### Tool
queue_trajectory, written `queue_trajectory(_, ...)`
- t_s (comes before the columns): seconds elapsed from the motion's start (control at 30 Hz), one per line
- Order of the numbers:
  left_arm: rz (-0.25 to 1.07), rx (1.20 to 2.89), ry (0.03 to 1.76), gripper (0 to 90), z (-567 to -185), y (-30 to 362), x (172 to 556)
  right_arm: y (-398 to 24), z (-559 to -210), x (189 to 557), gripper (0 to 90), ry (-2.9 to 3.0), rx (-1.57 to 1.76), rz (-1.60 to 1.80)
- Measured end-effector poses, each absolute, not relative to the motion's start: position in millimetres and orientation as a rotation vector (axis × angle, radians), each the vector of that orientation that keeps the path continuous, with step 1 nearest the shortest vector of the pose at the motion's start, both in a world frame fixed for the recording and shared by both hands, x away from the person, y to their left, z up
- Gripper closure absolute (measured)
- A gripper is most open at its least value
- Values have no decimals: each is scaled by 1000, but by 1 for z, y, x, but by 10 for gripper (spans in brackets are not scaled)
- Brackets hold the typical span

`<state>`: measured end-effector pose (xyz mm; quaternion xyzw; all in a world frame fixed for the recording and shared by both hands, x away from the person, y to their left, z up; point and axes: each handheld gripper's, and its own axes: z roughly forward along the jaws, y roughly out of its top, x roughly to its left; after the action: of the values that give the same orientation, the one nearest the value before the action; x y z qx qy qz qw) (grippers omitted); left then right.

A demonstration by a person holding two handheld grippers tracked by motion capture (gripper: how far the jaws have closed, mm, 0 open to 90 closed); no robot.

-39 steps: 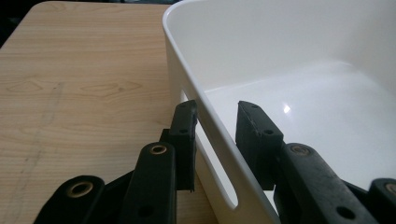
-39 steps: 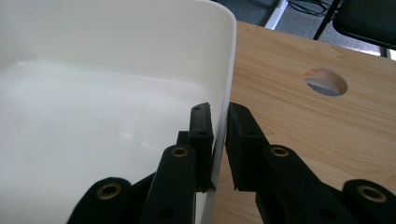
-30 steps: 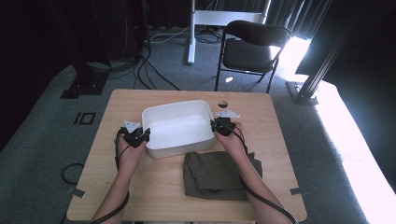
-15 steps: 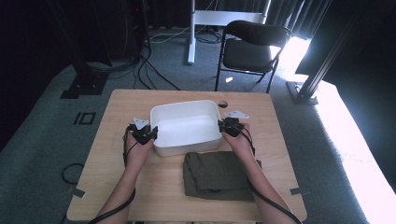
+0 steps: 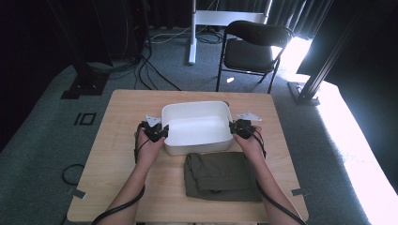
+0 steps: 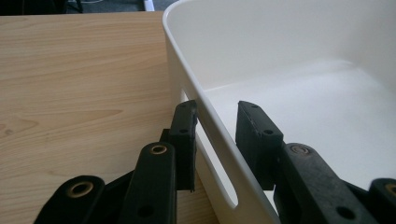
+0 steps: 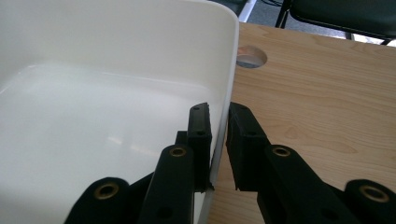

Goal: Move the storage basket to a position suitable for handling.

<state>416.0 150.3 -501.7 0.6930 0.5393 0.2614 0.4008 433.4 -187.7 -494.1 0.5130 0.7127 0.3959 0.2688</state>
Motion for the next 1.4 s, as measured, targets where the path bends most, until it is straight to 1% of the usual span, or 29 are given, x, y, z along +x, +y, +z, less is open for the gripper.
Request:
queue_trajectory(0.8,657,1848,1282,703,-500,105,438,-231,-495,432,797,1847,1459,1045)
queue_trajectory(1.03,627,1838,1268,703,-500,93,445,-244,-495,431,799,1829,1482,1035)
queue_trajectory(1.4,631,1877,1232,703,-499,74,453,-262,-495,430,800,1798,1514,1031)
